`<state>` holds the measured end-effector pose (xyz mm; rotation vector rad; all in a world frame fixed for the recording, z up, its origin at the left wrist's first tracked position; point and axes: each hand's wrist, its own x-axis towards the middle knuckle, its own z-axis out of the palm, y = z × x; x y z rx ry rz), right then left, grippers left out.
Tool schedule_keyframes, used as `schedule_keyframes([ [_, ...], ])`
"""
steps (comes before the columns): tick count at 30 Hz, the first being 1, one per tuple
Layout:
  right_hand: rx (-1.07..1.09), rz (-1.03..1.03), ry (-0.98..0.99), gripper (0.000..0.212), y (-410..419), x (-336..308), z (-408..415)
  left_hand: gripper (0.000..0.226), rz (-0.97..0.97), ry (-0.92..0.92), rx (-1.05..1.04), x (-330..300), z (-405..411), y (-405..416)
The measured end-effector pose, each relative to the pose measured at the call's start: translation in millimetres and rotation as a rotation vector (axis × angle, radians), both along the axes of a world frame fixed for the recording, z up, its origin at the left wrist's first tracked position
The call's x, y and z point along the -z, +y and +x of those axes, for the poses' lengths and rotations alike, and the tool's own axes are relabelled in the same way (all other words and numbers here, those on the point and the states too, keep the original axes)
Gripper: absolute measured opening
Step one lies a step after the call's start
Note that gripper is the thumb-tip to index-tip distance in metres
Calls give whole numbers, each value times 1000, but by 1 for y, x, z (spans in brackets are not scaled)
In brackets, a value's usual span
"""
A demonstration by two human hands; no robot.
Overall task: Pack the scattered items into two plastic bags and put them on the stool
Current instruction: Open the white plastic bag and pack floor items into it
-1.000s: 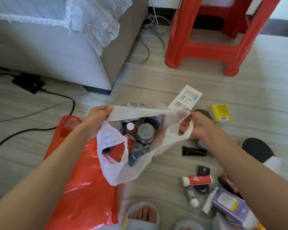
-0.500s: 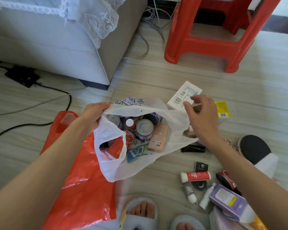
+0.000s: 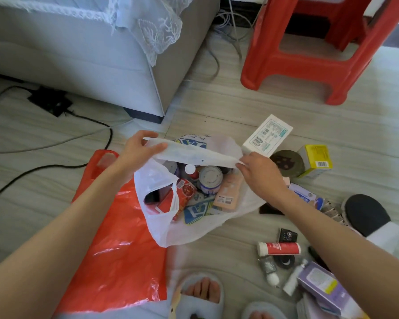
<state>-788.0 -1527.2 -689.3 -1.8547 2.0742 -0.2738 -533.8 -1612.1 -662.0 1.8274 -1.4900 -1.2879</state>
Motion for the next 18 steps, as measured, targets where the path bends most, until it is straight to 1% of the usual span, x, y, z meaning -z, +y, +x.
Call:
schedule_keyframes([
  [3,261,164,-532,23,-5,-8,-1,51,-190,-262,100,11,-1,17],
  [4,325,247,-725,23,-5,-12,-3,52,-242,-316,95,14,0,24],
  [5,358,316,-867,25,-4,-15,-6,53,-282,-343,75,17,3,29],
  [6,358,353,-933,25,-3,-17,-9,52,-314,-352,53,19,7,33],
  [8,330,355,-933,24,0,-20,-14,49,-336,-391,5,23,16,39],
  [12,311,353,-926,19,-1,-20,-18,23,-338,-495,-54,11,32,40],
  [14,317,376,-958,16,-2,-22,-18,22,-292,-519,-61,3,39,36],
  [15,346,377,-1005,15,-3,-22,-17,21,-238,-479,-52,2,42,35],
  [16,386,368,-1063,15,-4,-22,-16,19,-159,-383,-57,1,44,33],
  [17,435,356,-1131,15,-6,-23,-15,17,-50,-232,-91,1,46,32],
  [18,484,344,-1188,14,-8,-23,-14,17,93,-33,-130,0,46,31],
])
